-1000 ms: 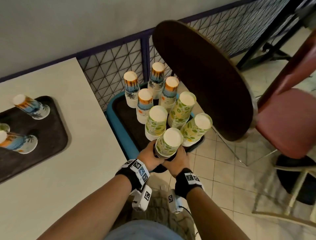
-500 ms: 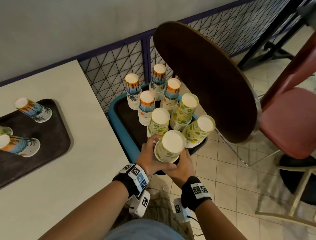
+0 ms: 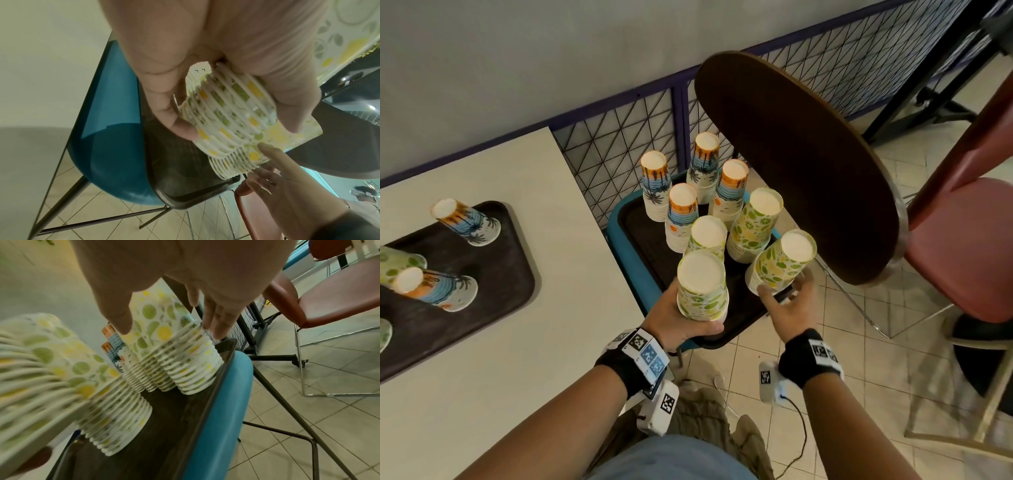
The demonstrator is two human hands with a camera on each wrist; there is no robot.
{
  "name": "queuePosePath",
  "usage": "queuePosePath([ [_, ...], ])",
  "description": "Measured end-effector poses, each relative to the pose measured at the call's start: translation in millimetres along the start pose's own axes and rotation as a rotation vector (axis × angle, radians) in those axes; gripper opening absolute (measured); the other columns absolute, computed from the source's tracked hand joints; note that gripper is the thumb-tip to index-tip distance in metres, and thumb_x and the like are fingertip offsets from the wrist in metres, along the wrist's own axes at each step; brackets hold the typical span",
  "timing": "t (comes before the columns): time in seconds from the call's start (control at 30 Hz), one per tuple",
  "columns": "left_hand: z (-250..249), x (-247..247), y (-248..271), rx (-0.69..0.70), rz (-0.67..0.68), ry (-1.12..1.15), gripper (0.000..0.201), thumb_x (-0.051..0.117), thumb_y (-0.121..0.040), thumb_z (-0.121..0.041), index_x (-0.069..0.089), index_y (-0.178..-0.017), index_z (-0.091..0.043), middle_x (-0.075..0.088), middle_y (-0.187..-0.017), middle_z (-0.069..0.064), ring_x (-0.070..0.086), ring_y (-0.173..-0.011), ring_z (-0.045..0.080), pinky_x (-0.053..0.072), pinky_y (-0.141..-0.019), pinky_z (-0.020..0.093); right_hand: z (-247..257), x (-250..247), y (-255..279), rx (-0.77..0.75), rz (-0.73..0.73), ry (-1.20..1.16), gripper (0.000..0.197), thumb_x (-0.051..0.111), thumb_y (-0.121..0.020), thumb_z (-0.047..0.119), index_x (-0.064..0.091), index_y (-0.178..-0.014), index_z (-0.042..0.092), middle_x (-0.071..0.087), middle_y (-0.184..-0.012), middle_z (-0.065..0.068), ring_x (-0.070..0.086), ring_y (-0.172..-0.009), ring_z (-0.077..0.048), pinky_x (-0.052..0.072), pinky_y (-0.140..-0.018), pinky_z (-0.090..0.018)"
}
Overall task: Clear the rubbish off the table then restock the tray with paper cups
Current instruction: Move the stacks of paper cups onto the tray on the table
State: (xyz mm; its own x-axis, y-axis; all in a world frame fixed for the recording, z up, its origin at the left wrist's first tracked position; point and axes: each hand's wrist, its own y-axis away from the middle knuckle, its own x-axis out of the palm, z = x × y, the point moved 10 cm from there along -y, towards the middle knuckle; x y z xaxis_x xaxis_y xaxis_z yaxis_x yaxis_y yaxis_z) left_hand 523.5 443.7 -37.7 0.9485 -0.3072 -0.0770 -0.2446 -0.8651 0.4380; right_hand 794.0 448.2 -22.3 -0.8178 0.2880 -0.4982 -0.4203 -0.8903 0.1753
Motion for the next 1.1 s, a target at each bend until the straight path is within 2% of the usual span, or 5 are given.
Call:
queuePosePath([
  [0.3,-1.5,-10.0,10.0,0.007,-0.017,-0.023,0.089,0.101,-0.065,-0.015,0.059,-0.143,-0.019,0.075,-0.13,-0.009,0.069,-0.12,0.001,0.052,-0.093,0.006,-38.9,33.1,-53.3,0.16,0.073,0.0,0.102,0.086,-0.047,0.072,0.04,-0.132,0.039,0.06,-0.132,0.005,0.062,-0.117,-0.024,0.054,-0.097,-0.051],
  [0.53,-4.0,-22.5,17.3,0.003,-0.05,-0.035,0.095,0.102,-0.057,-0.035,0.06,-0.142,-0.026,0.074,-0.129,-0.015,0.068,-0.12,-0.002,0.052,-0.101,0.018,-9.7,10.7,-27.8,0.134,0.014,0.052,0.087,0.089,-0.067,0.04,0.042,-0.137,0.02,0.061,-0.129,-0.003,0.062,-0.114,-0.027,0.047,-0.086,-0.032],
  [0.73,-6.9,-45.6,39.3,-0.012,-0.085,0.009,0.091,0.101,-0.051,-0.039,0.065,-0.133,-0.03,0.077,-0.124,-0.017,0.07,-0.12,0.002,0.054,-0.107,0.03,16.0,-6.0,20.0,-0.049,0.056,-0.059,0.074,0.091,-0.067,0.03,0.049,-0.129,0.028,0.063,-0.125,0.003,0.061,-0.114,-0.019,0.051,-0.097,-0.041],
  [0.8,-10.8,-58.3,54.5,-0.012,-0.107,0.016,0.076,0.102,-0.055,-0.027,0.068,-0.123,-0.033,0.078,-0.116,-0.025,0.071,-0.113,-0.003,0.054,-0.099,0.02,25.9,1.1,43.6,-0.097,0.146,-0.059,0.065,0.09,-0.067,0.035,0.057,-0.122,0.03,0.066,-0.119,0.007,0.064,-0.11,-0.014,0.053,-0.096,-0.042],
  [1.1,13.5,-155.9,149.4,-0.022,-0.361,0.18,0.06,0.099,-0.069,-0.016,0.073,-0.122,-0.025,0.08,-0.121,-0.006,0.074,-0.117,0.012,0.055,-0.104,0.035,109.8,126.1,131.8,-0.213,0.625,-0.086,0.073,0.091,-0.057,0.042,0.062,-0.122,0.024,0.071,-0.113,0.014,0.065,-0.105,0.004,0.055,-0.089,-0.019],
])
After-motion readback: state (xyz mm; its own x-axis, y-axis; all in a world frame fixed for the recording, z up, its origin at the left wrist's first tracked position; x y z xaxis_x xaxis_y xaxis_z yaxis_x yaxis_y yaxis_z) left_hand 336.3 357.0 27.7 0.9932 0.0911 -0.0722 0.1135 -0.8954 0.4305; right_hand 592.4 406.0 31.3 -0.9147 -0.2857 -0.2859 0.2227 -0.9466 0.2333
